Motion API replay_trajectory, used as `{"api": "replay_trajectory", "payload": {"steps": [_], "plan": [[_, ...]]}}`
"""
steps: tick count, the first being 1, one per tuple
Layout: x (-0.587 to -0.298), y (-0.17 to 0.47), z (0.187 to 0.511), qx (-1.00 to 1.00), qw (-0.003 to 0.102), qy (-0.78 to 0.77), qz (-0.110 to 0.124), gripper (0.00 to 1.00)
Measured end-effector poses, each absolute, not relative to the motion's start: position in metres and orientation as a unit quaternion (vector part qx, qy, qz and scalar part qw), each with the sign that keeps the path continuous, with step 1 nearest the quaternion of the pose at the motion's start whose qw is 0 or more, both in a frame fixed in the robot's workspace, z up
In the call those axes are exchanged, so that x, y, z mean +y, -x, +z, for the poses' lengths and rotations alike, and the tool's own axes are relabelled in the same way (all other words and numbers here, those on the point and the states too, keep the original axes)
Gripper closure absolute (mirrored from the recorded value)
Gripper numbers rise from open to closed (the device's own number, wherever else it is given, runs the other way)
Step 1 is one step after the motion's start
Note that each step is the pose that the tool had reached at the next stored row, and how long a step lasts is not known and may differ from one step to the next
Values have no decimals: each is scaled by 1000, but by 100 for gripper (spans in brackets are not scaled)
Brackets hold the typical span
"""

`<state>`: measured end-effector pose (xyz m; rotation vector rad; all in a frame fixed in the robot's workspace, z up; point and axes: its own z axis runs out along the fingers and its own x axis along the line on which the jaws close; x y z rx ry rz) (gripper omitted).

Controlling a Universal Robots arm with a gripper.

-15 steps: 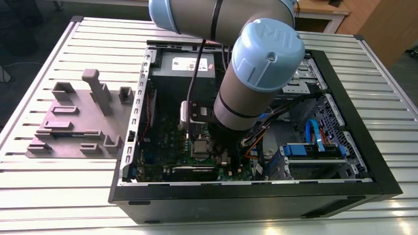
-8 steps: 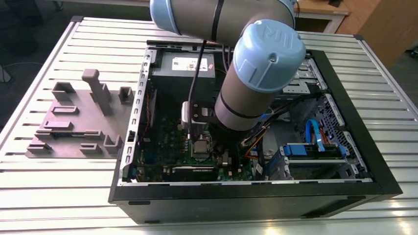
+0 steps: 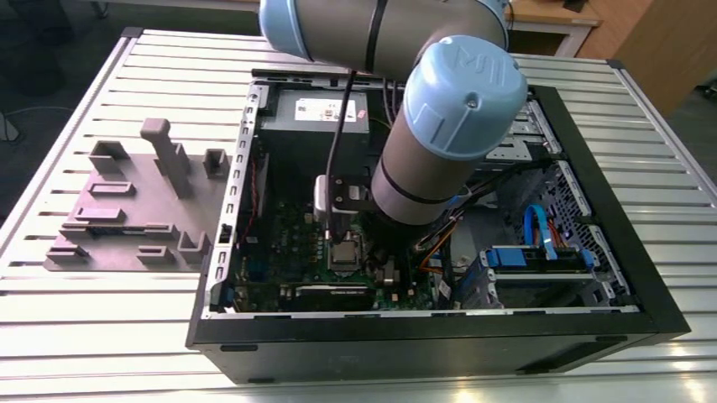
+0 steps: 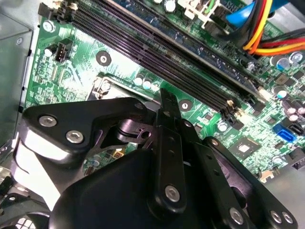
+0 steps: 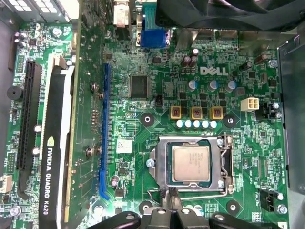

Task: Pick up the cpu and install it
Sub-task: 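Install the first cpu locking lever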

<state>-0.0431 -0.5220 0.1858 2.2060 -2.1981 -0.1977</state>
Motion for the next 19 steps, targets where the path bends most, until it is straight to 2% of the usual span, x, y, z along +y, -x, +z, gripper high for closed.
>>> {"api": "replay_trajectory", "payload": {"steps": [7, 19], "plan": [[-522, 43, 187, -703, 11, -708, -64, 89], [-522, 43, 214, -703, 7, -708, -68, 89]]}}
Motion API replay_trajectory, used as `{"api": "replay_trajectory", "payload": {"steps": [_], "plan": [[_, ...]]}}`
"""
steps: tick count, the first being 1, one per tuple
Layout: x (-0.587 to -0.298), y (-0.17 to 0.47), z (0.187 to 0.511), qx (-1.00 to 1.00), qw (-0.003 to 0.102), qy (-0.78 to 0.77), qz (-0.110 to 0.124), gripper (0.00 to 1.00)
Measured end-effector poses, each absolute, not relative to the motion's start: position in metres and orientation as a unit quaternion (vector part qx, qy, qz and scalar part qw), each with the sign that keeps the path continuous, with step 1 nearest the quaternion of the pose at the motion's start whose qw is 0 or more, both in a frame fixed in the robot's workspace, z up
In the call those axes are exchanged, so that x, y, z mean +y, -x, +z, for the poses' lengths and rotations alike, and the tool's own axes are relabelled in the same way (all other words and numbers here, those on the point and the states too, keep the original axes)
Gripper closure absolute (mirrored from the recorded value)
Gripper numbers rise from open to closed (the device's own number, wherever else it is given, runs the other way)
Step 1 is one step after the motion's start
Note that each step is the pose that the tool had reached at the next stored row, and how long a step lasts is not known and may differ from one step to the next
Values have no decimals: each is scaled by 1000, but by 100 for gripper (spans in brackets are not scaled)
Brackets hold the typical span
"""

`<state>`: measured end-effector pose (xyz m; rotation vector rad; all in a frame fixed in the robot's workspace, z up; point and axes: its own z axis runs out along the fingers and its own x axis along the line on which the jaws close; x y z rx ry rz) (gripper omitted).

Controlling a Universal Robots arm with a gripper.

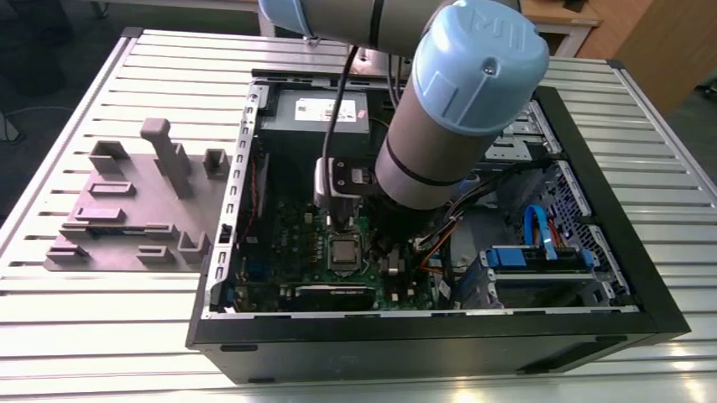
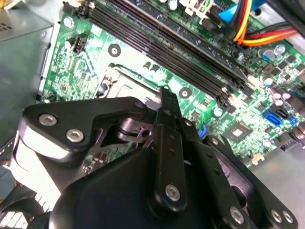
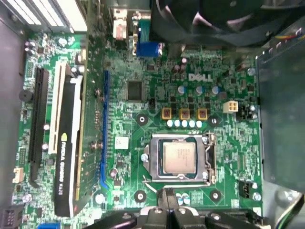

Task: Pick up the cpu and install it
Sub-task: 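Install the first cpu locking lever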

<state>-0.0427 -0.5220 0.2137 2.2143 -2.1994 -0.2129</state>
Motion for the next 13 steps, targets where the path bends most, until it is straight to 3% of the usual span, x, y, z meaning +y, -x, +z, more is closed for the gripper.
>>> {"api": "replay_trajectory", "payload": {"steps": [13], "plan": [[-522, 43, 214, -703, 2, -708, -72, 89]]}}
